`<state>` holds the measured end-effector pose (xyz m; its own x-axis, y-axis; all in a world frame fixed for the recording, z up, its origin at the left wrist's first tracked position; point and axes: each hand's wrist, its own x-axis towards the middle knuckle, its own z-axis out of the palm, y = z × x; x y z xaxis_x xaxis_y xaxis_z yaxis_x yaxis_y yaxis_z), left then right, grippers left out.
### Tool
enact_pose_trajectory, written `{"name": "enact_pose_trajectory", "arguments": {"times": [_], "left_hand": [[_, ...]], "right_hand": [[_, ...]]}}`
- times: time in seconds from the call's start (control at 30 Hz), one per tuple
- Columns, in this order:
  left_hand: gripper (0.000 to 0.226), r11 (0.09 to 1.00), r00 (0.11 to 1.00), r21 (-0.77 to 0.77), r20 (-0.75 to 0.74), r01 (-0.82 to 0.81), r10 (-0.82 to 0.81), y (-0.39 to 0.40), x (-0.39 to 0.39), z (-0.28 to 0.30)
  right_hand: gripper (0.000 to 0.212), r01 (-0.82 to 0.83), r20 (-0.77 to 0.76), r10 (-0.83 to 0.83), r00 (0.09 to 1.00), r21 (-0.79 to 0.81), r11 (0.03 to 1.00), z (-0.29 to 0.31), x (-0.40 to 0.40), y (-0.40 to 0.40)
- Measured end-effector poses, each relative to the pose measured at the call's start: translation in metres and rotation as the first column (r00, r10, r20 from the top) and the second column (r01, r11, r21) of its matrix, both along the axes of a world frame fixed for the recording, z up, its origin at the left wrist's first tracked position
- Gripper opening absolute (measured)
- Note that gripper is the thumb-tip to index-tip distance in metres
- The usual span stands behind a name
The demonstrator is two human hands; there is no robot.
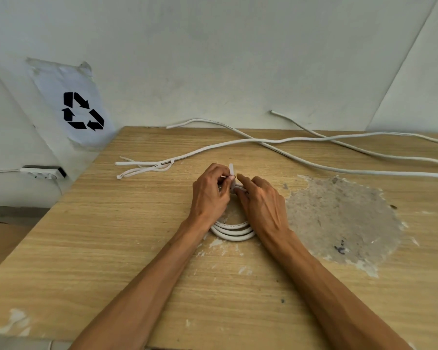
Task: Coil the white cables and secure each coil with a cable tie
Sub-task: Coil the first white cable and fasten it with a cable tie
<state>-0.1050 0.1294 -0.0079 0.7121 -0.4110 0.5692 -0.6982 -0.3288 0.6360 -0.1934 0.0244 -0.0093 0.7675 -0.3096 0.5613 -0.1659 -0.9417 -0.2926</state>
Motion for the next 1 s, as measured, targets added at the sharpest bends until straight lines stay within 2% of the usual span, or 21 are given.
{"name": "enact_pose_trajectory", "arguments": {"times": [0.23,0.5,0.77,0.87,1.0], "left_hand": [[0.004,0.998,0.997,-0.033,0.053,0.056,-0.054,0.002,0.0,0.0],[0.002,0.997,0.991,-0.051,0.125,0.06,-0.053,0.001,-0.002,-0.002],[0.005,0.999,0.978,-0.043,0.209,0.025,-0.016,0.0,-0.004,-0.002],[0.004,0.997,0.989,-0.08,0.148,0.017,-0.005,0.0,-0.004,-0.001],[0.004,0.991,0.999,-0.13,0.047,0.026,-0.02,0.001,-0.002,-0.001]], "right_hand": [[0.03,-0.06,0.008,0.059,0.998,0.088,0.994,-0.001,0.003,-0.004],[0.022,0.0,-0.041,0.008,0.999,0.185,0.983,-0.004,0.019,-0.007],[0.029,0.011,-0.096,0.017,0.995,0.289,0.957,-0.004,0.025,-0.007],[0.029,0.005,-0.055,0.011,0.998,0.28,0.96,-0.004,0.024,-0.006],[0.028,-0.112,-0.016,0.12,0.993,0.255,0.96,-0.003,0.023,-0.005]]}}
